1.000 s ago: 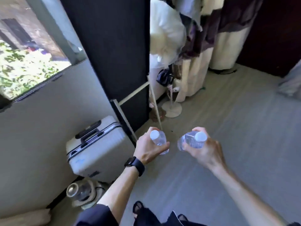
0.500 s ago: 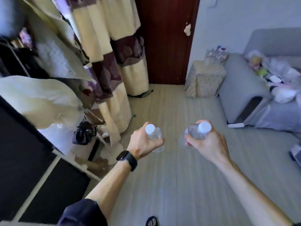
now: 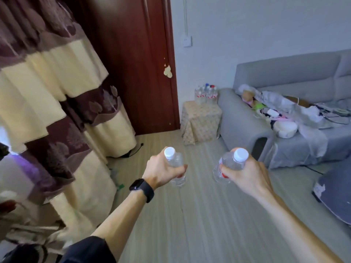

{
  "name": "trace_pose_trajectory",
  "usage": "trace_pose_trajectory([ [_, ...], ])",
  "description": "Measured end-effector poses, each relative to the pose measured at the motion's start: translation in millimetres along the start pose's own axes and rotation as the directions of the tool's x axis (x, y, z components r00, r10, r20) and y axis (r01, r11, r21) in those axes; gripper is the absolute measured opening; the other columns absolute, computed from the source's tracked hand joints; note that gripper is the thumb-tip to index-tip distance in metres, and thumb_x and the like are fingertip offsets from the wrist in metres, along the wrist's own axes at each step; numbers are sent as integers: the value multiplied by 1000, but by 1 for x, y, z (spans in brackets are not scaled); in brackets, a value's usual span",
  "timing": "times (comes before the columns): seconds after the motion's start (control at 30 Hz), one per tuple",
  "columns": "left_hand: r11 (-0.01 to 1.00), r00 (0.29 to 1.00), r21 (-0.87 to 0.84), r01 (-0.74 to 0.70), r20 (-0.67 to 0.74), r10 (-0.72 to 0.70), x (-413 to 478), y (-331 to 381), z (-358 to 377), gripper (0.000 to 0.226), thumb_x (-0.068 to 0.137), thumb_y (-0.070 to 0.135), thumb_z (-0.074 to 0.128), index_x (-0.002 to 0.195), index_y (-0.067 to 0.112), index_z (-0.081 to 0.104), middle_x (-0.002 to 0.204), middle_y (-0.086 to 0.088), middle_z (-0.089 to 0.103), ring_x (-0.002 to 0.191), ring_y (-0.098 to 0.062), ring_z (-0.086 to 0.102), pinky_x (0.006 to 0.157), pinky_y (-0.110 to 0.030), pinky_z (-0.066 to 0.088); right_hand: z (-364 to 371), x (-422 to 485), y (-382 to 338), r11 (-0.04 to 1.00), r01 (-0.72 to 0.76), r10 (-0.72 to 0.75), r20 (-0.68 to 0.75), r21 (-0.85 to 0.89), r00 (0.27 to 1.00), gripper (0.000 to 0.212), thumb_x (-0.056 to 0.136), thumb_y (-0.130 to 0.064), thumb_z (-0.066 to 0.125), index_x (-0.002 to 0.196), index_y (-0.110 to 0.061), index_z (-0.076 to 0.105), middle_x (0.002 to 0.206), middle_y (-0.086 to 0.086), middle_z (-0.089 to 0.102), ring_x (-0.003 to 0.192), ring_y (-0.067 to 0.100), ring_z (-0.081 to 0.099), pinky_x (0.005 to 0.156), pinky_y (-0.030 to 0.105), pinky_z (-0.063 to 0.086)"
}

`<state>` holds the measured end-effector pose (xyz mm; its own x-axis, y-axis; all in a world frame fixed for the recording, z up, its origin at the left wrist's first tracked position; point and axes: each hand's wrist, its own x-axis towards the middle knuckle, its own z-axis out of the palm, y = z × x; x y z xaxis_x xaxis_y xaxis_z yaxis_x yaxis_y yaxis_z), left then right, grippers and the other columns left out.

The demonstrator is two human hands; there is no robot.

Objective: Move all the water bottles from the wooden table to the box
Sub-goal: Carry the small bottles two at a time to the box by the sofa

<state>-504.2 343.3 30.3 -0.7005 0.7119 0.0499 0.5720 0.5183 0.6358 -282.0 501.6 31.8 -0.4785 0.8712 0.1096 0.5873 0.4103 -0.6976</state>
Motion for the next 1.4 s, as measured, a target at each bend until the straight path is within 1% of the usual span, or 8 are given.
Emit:
trace_pose_trajectory([
  [0.2,1000,1000,24,2,-25,-1,130,46,16,43,58,62,67,79,25,61,71,13,69,69,-6,65,68,-31,58,-11,139,13,999,47,-47,29,2,998,72,52,-71,59,113,-33,59,90,-2,71,101,32,64,75,34,51],
  [0.37,999,997,38,-6,-70,9,226,62,22,42,58,61,67,82,26,62,72,13,69,70,-5,65,71,-35,58,-3,244,13,998,49,-50,25,24,998,63,54,-69,63,109,-41,54,90,-7,70,96,29,65,74,36,55],
  [0.6,999,997,30,-29,-72,31,376,53,35,49,58,72,64,91,36,60,80,17,69,79,-5,65,75,-32,57,42,387,0,998,60,-61,25,33,998,59,52,-70,64,100,-36,59,79,-17,67,88,23,65,62,27,43],
  [0.77,1000,997,-26,-14,-74,12,493,46,54,53,54,72,65,91,37,55,78,18,67,79,-5,65,73,-28,53,76,485,-4,999,41,-41,1,31,999,61,51,-70,63,102,-36,60,86,-12,72,95,25,67,72,32,50],
  [0.97,999,999,-33,-24,19,25,621,48,86,51,57,72,68,93,37,58,84,19,68,83,-7,65,78,-31,55,98,592,-1,1000,-9,9,-22,30,1000,73,48,-74,59,107,-32,63,88,-10,70,99,27,68,72,32,49],
  [1.17,999,996,-49,-15,87,19,728,52,126,50,56,75,67,91,39,62,82,21,69,82,-1,65,71,-20,50,123,698,25,996,-81,81,-5,35,997,66,52,-70,63,107,-32,62,93,-10,73,98,25,67,79,37,54],
  [1.27,999,994,-45,16,112,-11,780,56,149,50,56,72,68,91,37,59,83,19,68,81,-3,65,70,-22,51,138,757,42,995,-98,97,25,28,995,60,55,-66,65,103,-30,62,85,-13,71,90,24,67,75,36,54],
  [1.4,996,990,-44,75,127,-69,848,65,176,53,55,70,67,92,35,57,84,17,68,83,-6,65,75,-27,55,154,839,60,995,-95,93,70,30,993,62,57,-65,67,108,-30,62,87,-12,72,87,21,67,73,36,55],
])
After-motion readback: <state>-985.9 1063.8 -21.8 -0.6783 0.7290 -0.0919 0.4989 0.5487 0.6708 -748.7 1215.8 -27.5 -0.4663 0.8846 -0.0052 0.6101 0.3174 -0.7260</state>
